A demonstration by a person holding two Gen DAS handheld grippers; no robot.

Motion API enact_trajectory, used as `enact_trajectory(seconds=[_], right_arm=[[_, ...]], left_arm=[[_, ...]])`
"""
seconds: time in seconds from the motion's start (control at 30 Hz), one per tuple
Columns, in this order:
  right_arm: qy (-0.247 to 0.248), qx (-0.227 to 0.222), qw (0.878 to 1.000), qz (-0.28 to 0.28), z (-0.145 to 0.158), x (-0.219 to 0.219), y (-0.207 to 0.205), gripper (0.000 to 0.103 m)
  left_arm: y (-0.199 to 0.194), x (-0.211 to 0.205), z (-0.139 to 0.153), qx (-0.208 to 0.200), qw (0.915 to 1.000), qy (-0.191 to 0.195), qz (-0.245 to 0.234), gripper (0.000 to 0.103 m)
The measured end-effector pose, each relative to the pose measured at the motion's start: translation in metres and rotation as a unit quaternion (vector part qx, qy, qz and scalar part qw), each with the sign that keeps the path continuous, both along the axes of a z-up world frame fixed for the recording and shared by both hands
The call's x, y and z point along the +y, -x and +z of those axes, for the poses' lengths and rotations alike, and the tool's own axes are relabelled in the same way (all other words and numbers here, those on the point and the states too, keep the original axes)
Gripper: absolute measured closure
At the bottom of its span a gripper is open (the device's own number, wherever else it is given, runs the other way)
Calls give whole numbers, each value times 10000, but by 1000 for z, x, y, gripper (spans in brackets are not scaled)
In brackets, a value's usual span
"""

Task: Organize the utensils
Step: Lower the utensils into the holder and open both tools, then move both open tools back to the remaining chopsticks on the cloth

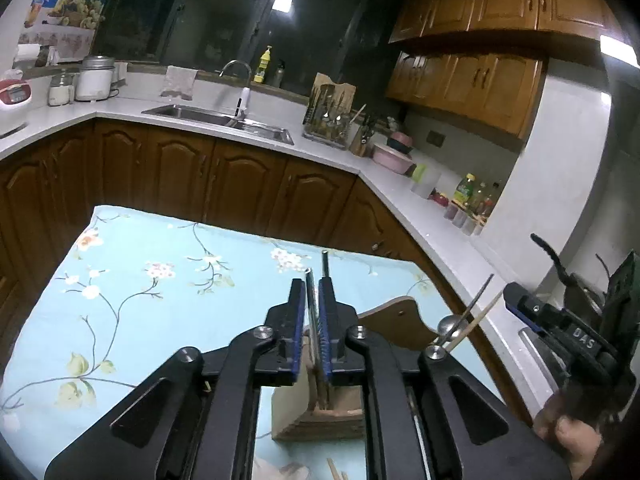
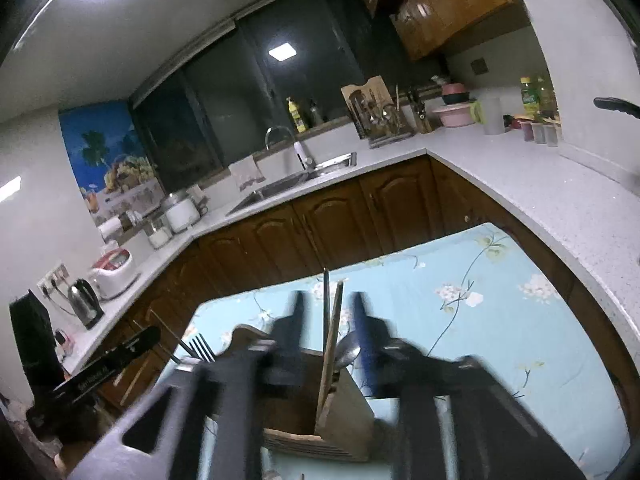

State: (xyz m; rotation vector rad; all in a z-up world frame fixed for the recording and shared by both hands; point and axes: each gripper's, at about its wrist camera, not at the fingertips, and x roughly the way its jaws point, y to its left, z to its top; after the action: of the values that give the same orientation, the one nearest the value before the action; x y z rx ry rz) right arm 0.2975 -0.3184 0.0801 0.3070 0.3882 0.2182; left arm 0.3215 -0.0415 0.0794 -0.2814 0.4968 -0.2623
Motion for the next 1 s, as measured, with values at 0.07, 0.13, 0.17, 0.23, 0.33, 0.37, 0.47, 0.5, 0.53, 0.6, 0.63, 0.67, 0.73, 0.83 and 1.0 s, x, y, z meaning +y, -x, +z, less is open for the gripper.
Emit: enact_trajectory(seconds=[0.07, 0.13, 0.17, 0.23, 0.33, 0.37, 0.47, 0.5, 0.53, 0.6, 0.63, 0.67, 0.73, 0.83, 1.0], right_arm=[[-108, -136, 9998, -2, 3, -4, 6, 45], [-144, -308, 9994, -53, 6, -8, 15, 27], [-183, -389, 9991, -51, 8, -10, 21, 23], [-267, -474, 9985, -50, 11, -14, 32, 10], [-341, -521, 9981, -34, 12, -18, 48, 4], [-325, -524, 9981, -34, 12, -19, 53, 4], [-198, -521, 9984, -44, 7, -21, 75, 2], [-161, -508, 9986, -43, 4, -22, 82, 2], [-114, -465, 9988, -35, 0, -22, 91, 2], [-43, -372, 9993, 18, -7, -22, 106, 2], [-4, -319, 9995, 33, -12, -23, 114, 2], [33, -273, 9996, 47, -16, -23, 121, 2], [117, -186, 9998, 30, -25, -25, 138, 2], [81, -7, 10000, -14, -40, -30, 159, 2], [85, 261, 9996, -51, -64, -33, 182, 2]], left_arm=[[6, 3, 4, -20, 10000, 78, 36, 81], [13, 8, 7, -55, 9998, 167, 52, 68], [18, 10, 8, -67, 9997, 196, 94, 52], [30, 16, 10, -131, 9993, 272, 200, 34], [51, 29, 11, -118, 9985, 340, 415, 14], [55, 32, 10, -102, 9984, 365, 413, 14], [77, 43, 3, 70, 9981, 366, 486, 12], [83, 46, 0, 99, 9981, 365, 492, 12], [91, 50, -4, 145, 9979, 364, 507, 12], [108, 57, -13, 276, 9978, 316, 522, 12], [116, 60, -17, 312, 9977, 300, 524, 12], [126, 63, -22, 369, 9974, 294, 552, 12], [144, 68, -32, 497, 9967, 278, 576, 12], [163, 71, -46, 686, 9953, 239, 636, 11], [186, 71, -72, 980, 9931, 136, 633, 11]])
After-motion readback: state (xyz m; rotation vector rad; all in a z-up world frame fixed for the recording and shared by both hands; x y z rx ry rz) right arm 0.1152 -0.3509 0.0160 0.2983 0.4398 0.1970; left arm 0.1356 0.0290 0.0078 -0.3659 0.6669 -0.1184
